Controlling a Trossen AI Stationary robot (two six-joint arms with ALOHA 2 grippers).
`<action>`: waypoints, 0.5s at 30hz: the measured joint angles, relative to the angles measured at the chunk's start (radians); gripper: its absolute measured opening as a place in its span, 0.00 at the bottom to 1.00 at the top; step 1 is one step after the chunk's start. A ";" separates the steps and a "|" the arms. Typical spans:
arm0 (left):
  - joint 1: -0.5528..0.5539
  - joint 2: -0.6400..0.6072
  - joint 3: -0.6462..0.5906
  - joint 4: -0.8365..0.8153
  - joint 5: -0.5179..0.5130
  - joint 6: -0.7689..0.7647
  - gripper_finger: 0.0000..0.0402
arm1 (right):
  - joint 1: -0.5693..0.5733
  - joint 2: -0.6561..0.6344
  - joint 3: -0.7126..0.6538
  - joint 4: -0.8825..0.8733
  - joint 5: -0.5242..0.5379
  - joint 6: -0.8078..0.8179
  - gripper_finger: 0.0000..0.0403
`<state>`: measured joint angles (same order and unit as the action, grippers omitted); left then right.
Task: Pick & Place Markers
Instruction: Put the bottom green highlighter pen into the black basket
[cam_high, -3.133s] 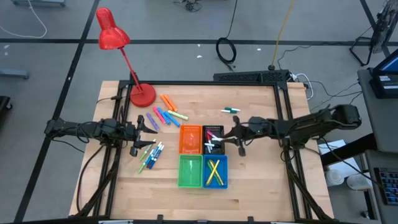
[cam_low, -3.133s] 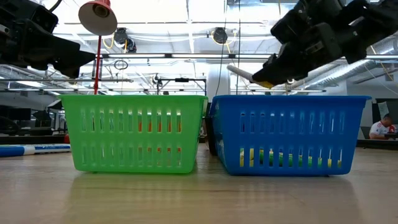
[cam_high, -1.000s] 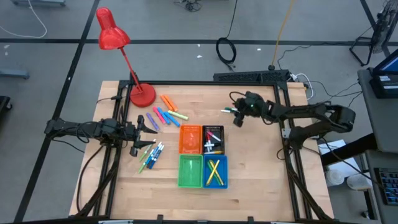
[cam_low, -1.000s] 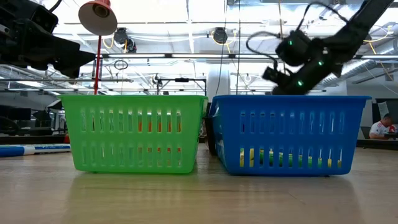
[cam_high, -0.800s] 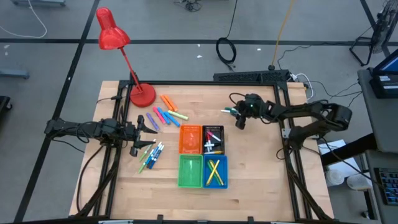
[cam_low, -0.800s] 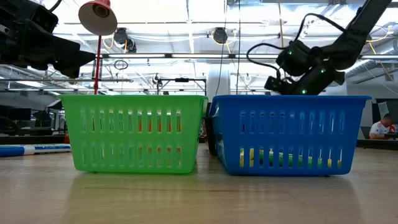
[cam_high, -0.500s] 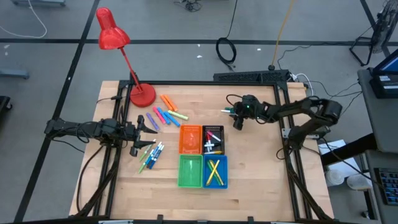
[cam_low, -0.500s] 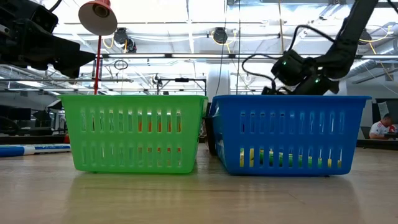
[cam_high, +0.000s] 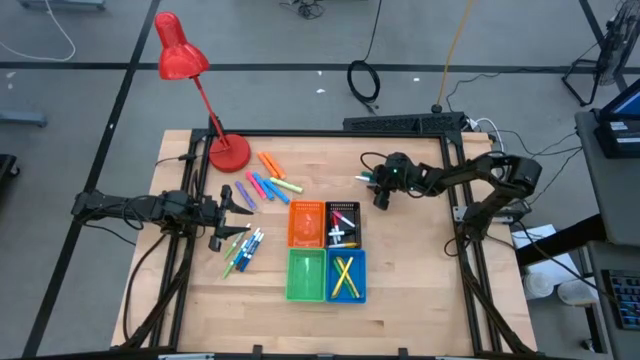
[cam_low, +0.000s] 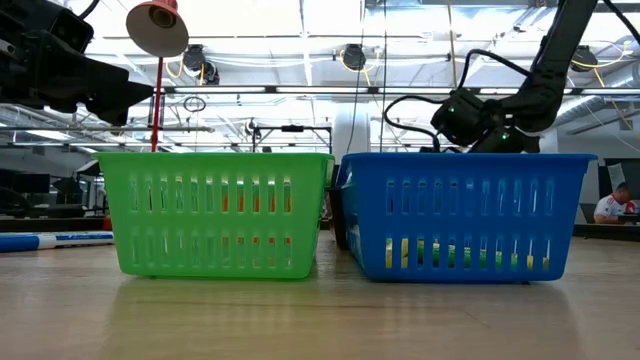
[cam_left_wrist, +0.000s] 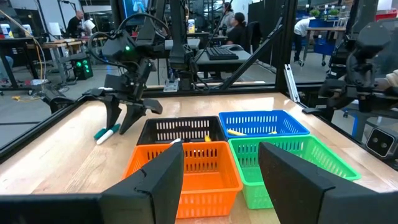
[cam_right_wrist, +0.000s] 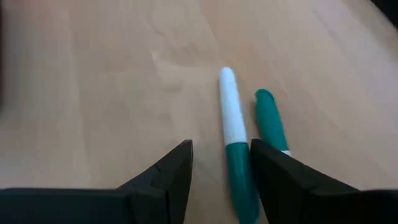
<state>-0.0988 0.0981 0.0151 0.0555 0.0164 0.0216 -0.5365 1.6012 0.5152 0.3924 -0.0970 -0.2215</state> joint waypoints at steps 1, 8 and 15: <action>0.000 0.000 0.000 0.000 0.000 0.000 0.53 | 0.000 0.000 0.000 -0.001 -0.014 0.000 0.36; 0.000 0.000 0.000 0.000 0.000 0.000 0.53 | 0.001 0.000 0.000 -0.025 -0.065 0.000 0.29; 0.000 0.000 0.000 0.000 0.000 0.000 0.53 | 0.002 0.002 -0.002 -0.015 -0.066 0.013 0.21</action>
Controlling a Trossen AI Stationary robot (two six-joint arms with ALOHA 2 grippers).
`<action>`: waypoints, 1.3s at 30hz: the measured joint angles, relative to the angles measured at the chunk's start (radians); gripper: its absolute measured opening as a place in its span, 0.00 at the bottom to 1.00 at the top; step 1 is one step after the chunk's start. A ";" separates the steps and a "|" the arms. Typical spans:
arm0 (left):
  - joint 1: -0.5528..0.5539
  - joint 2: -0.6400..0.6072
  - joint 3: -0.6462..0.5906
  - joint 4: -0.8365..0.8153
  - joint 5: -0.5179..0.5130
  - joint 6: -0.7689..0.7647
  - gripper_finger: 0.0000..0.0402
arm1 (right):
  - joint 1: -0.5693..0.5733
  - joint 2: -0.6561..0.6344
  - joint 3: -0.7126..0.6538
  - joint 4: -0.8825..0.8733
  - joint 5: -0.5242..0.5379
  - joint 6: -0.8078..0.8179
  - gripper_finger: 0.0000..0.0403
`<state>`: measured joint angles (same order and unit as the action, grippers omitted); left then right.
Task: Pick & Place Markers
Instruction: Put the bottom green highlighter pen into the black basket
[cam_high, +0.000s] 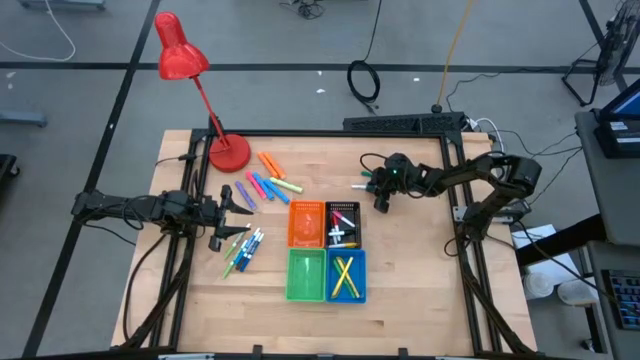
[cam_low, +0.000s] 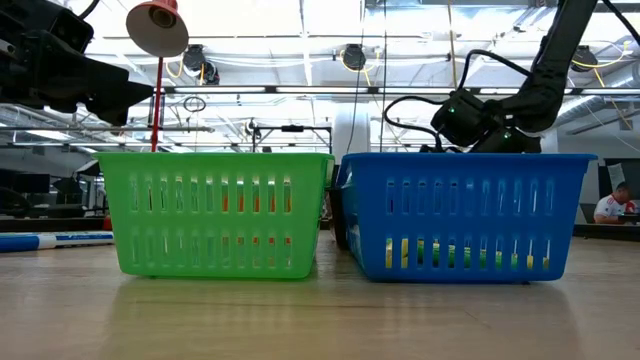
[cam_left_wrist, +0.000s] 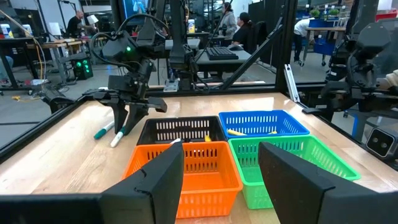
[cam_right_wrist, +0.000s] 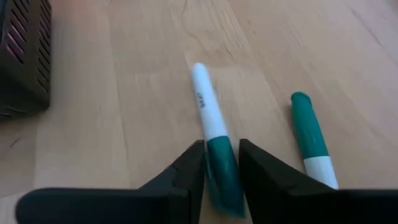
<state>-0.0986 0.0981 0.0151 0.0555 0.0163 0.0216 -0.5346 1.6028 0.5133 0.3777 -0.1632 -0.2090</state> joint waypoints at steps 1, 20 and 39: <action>0.000 0.000 0.000 0.000 0.000 0.000 0.53 | 0.000 0.000 0.000 0.002 -0.001 0.003 0.20; 0.000 0.000 0.000 0.000 0.000 0.000 0.53 | 0.024 0.000 0.000 0.000 0.003 -0.046 0.12; 0.000 0.000 0.000 0.000 0.000 0.000 0.53 | 0.024 0.000 -0.001 -0.001 0.002 -0.047 0.12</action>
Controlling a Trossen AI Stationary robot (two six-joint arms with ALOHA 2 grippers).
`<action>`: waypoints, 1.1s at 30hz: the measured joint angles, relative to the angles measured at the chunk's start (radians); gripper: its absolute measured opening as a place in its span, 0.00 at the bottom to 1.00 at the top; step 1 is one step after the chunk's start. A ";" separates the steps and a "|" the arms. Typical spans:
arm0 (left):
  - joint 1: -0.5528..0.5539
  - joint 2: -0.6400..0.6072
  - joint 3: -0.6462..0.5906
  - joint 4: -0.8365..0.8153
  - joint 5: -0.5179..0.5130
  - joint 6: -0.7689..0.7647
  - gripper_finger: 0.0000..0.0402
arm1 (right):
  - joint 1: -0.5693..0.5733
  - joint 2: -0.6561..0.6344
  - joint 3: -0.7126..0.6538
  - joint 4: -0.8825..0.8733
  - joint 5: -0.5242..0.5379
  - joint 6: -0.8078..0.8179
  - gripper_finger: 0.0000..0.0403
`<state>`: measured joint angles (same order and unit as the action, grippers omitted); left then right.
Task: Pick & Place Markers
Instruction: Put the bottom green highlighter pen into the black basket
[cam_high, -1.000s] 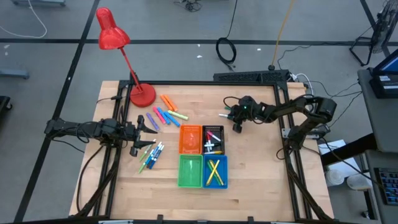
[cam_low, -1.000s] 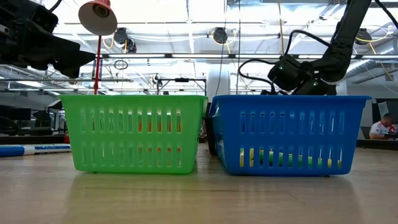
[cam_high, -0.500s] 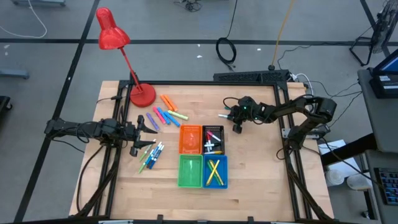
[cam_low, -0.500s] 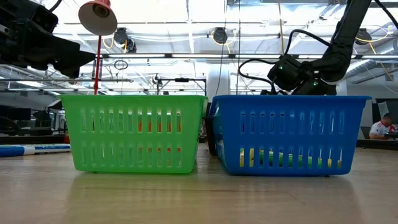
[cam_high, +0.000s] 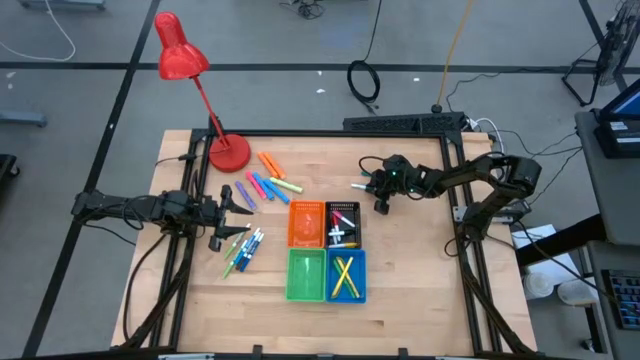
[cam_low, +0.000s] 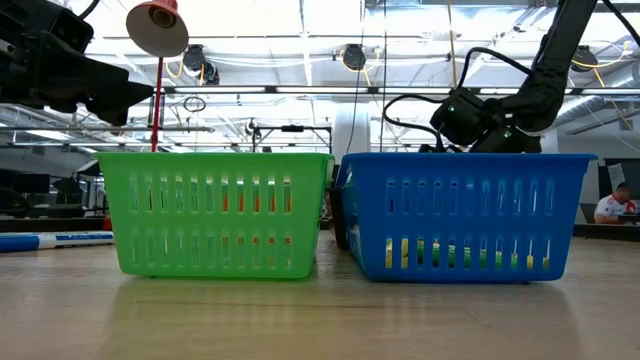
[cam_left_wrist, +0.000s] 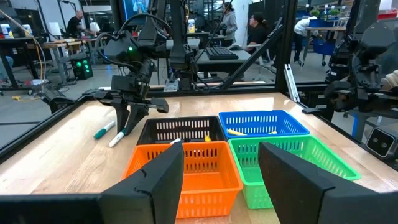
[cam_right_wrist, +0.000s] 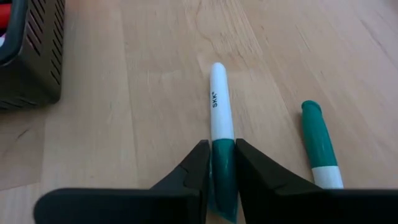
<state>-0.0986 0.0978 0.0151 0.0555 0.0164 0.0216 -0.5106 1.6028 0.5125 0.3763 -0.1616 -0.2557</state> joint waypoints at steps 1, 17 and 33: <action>0.000 0.000 0.000 0.000 0.000 0.000 0.53 | 0.000 0.000 0.000 0.000 0.000 0.000 0.12; 0.000 0.000 0.000 0.000 0.000 0.000 0.53 | 0.000 0.000 0.000 0.013 0.001 0.005 0.12; 0.000 0.000 0.000 0.000 0.000 0.000 0.53 | 0.106 -0.242 -0.002 -0.094 0.001 0.053 0.12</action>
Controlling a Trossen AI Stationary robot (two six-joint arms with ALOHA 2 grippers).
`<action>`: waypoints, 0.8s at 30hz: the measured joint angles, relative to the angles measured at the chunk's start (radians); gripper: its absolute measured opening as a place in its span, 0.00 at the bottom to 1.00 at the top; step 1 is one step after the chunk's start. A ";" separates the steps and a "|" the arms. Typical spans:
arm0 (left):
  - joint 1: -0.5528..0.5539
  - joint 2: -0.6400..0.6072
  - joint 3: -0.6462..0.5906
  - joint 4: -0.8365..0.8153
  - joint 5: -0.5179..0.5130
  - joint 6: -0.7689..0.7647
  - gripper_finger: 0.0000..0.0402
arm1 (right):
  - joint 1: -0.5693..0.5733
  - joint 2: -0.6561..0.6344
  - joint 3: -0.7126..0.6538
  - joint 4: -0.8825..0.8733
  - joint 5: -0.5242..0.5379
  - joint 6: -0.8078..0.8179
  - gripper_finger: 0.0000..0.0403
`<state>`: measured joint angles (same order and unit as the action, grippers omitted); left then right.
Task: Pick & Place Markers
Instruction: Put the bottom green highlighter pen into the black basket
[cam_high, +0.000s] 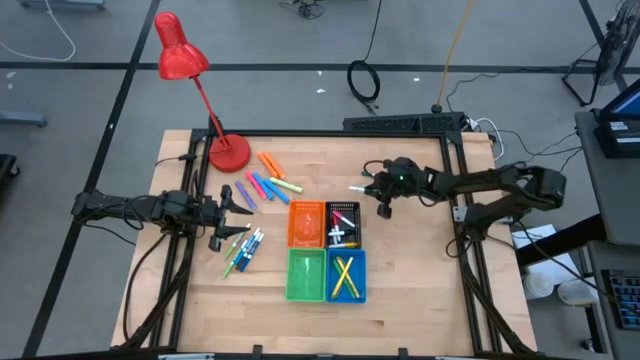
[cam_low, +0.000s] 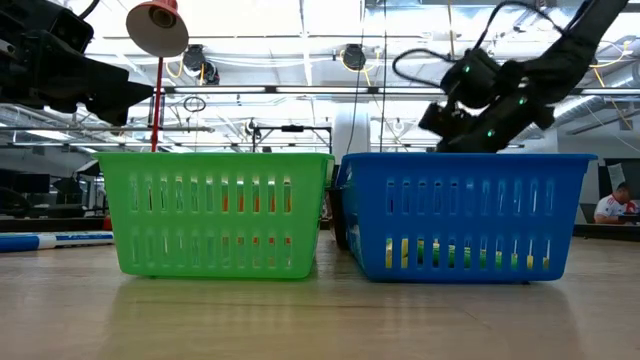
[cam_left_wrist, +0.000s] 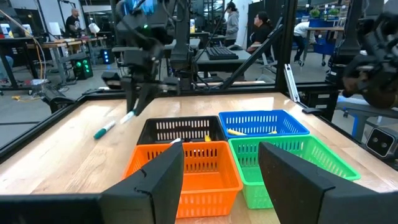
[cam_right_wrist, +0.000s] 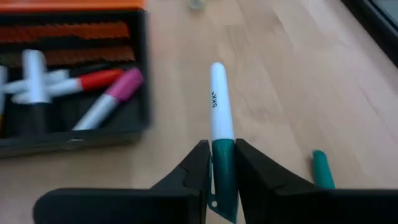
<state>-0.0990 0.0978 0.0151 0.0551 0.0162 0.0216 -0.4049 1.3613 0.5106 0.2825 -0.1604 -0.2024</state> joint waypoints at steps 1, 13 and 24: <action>0.000 0.000 0.000 0.000 0.000 0.000 0.53 | 0.013 -0.015 0.000 -0.005 0.000 0.000 0.12; 0.000 0.000 0.000 0.000 0.000 0.000 0.53 | 0.224 -0.063 0.001 0.091 0.001 0.041 0.12; 0.000 0.000 0.000 0.000 0.000 0.000 0.53 | 0.309 0.022 0.002 0.231 0.002 0.037 0.12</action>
<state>-0.0987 0.0980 0.0151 0.0552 0.0163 0.0216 -0.0956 1.3834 0.5129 0.5137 -0.1589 -0.1650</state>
